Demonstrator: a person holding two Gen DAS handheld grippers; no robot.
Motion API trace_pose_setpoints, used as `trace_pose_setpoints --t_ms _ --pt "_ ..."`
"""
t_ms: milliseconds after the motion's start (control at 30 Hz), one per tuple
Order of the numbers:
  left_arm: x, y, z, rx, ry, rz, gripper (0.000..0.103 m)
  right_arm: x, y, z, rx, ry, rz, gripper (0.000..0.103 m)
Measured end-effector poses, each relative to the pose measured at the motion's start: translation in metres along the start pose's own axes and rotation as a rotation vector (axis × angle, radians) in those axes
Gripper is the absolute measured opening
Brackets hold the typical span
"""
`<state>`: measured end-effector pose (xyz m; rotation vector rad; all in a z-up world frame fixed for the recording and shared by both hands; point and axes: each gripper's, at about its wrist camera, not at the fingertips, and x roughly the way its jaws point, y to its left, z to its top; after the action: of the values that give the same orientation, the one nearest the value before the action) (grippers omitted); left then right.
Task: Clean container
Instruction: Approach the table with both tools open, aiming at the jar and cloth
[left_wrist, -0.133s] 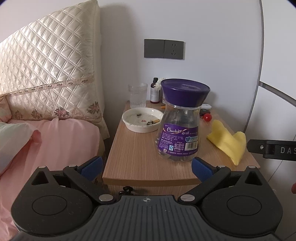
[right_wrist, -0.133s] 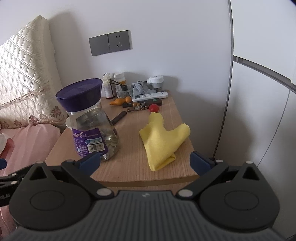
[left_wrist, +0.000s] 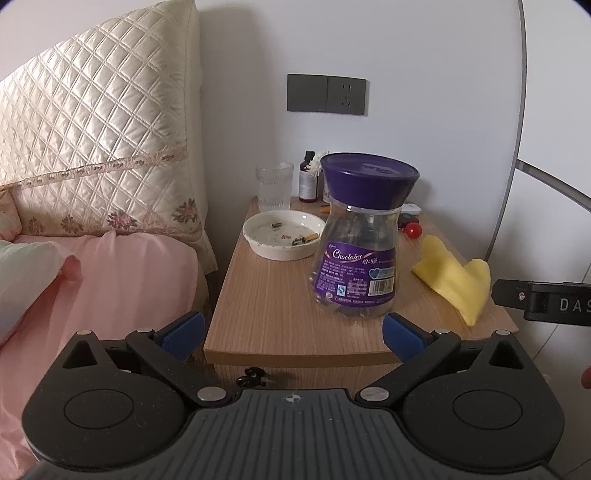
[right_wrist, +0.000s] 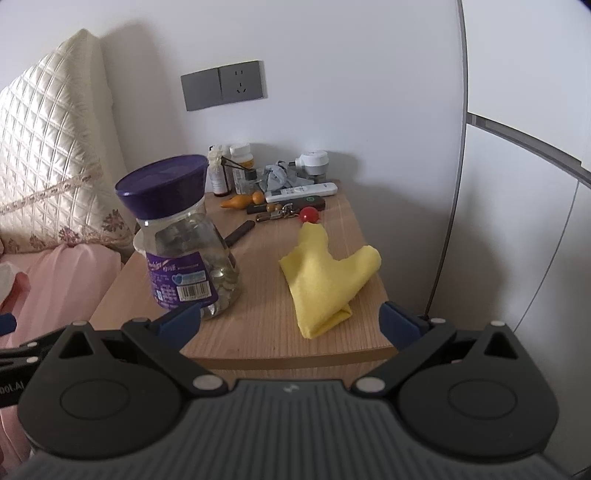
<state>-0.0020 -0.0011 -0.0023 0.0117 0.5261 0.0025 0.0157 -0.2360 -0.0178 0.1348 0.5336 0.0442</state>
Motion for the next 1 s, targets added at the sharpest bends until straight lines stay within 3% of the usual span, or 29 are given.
trace_pose_setpoints --t_ms 467,1000 --pt "0.003 0.006 0.002 -0.009 0.05 -0.013 0.103 -0.009 0.01 -0.006 0.003 -0.023 0.014 0.103" --pt "-0.003 0.005 -0.002 -0.005 0.045 -0.021 0.103 -0.012 0.009 -0.008 0.008 -0.02 0.007 0.103"
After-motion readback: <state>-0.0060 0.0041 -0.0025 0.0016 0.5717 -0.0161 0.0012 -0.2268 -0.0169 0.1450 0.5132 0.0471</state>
